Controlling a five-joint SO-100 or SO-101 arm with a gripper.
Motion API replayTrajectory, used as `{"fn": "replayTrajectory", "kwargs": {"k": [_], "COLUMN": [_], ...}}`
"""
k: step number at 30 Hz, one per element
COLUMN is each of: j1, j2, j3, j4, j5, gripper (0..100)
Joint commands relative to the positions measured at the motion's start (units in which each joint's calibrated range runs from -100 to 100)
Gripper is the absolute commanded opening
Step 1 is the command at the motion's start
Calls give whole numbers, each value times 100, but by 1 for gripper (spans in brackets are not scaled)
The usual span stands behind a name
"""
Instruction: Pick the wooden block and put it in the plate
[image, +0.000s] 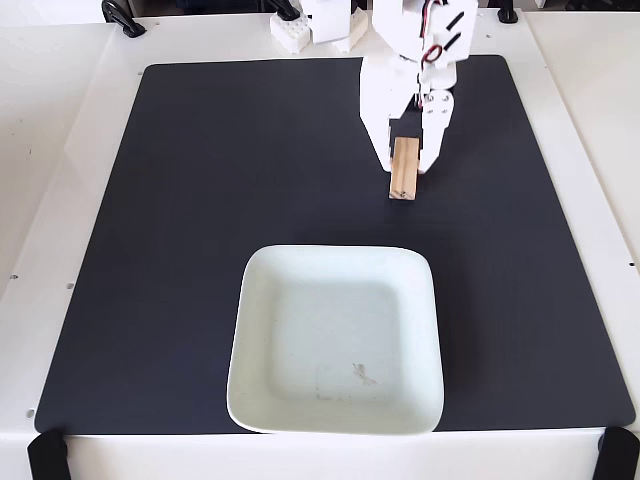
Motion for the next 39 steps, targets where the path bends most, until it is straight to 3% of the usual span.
{"fn": "replayTrajectory", "kwargs": {"k": [1, 12, 17, 21, 25, 39], "j1": [-16, 342, 812, 1137, 1428, 1954], "j2": [-1296, -5033, -5305, -4593, -3500, 933], "j3": [384, 2265, 2553, 2409, 1626, -2324], "j4": [-36, -44, -1299, -2793, -3615, -3694], "j5": [217, 815, 959, 975, 1018, 1248], "gripper": [1, 1, 1, 1, 1, 1]}}
